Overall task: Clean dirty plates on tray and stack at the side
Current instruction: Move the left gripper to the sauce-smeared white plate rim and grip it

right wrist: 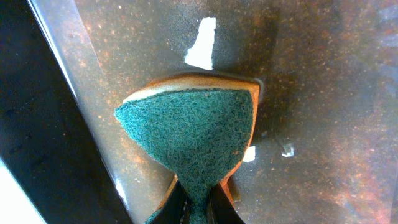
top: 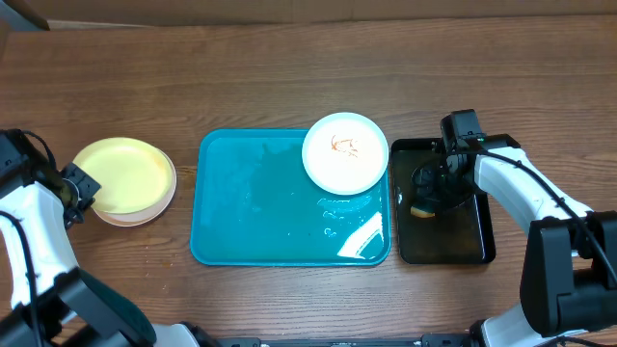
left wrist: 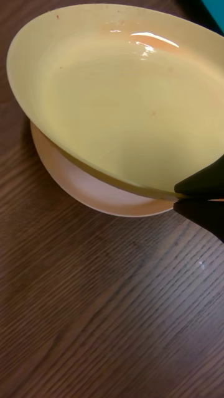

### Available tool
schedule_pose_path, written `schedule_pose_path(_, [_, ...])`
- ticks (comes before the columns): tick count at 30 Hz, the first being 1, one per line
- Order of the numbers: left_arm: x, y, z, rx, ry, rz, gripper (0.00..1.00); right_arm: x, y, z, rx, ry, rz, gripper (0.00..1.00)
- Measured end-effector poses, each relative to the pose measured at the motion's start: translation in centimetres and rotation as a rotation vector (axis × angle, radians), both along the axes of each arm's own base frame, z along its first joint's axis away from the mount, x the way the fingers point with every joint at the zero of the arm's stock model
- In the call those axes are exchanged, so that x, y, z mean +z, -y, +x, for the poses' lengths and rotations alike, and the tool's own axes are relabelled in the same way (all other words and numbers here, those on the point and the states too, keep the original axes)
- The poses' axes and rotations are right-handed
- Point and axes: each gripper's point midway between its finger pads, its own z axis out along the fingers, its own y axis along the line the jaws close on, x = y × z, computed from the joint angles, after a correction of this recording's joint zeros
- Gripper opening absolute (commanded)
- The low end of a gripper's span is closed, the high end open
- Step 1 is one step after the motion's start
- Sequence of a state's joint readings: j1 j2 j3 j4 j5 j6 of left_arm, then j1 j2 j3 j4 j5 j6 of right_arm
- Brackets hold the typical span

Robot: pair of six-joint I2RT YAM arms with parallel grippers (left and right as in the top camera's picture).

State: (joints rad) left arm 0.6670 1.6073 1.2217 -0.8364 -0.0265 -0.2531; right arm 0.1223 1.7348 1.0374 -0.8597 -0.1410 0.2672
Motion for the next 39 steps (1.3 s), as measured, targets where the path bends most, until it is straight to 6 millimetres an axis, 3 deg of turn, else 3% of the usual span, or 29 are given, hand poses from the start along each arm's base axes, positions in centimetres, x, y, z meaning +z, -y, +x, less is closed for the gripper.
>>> schedule_pose_path(1, [-0.7, 0.0, -0.1, 0.005, -0.015, -0.012, 0.37, 0.0, 0.0, -0.1, 0.001, -0.002, 0.000, 0.04])
schedule_pose_path(2, [-1.5, -0.1, -0.1, 0.009, -0.032, -0.028, 0.61, 0.0, 0.0, -0.1, 0.002, -0.006, 0.000, 0.04])
schedule_pose_path(3, [-1.9, 0.0, -0.1, 0.013, -0.039, -0.036, 0.65, 0.0, 0.0, -0.1, 0.003, -0.006, 0.000, 0.04])
schedule_pose_path(5, [-1.8, 0.2, 0.5, 0.002, -0.008, -0.051, 0.86, 0.0, 0.0, -0.1, 0.003, -0.006, 0.000, 0.04])
schedule_pose_path(9, [-1.0, 1.8, 2.0, -0.046, 0.074, -0.131, 1.00, 0.0, 0.1, -0.5, 0.006, -0.020, -0.002, 0.04])
schedule_pose_path(12, [2.0, 3.8, 3.8, -0.138, 0.189, -0.150, 1.00, 0.2, 0.1, -1.0, 0.006, -0.046, -0.006, 0.04])
schedule_pose_path(16, [6.1, 8.8, 6.2, -0.332, 0.300, -0.136, 1.00, 1.5, -0.1, 0.4, 0.006, -0.010, -0.001, 0.04])
schedule_pose_path(20, [7.8, 17.4, 8.5, -0.625, 0.352, -0.184, 1.00, 2.7, -1.4, 2.8, 0.090, 0.091, 0.065, 0.04])
schedule_pose_path(24, [7.2, 25.4, 9.3, -0.890, 0.340, -0.228, 1.00, 2.1, -1.8, 3.5, 0.139, 0.147, 0.080, 0.04])
schedule_pose_path(27, [5.7, 30.3, 9.9, -1.045, 0.323, -0.254, 1.00, -0.5, -1.6, 2.3, 0.152, 0.148, 0.075, 0.04])
schedule_pose_path(29, [4.7, 32.8, 10.0, -1.113, 0.309, -0.269, 1.00, -1.6, -1.6, 1.7, 0.156, 0.150, 0.078, 0.15])
schedule_pose_path(31, [3.5, 35.8, 10.4, -1.200, 0.309, -0.274, 1.00, -1.9, -1.6, 1.7, 0.149, 0.177, 0.090, 0.15])
schedule_pose_path(35, [1.6, 39.6, 10.8, -1.291, 0.304, -0.287, 1.00, -1.9, -1.6, 1.5, 0.116, 0.173, 0.096, 0.15])
schedule_pose_path(39, [-1.1, 41.4, 10.9, -1.328, 0.266, -0.308, 1.00, -2.0, -1.6, 1.4, 0.102, 0.165, 0.097, 0.15])
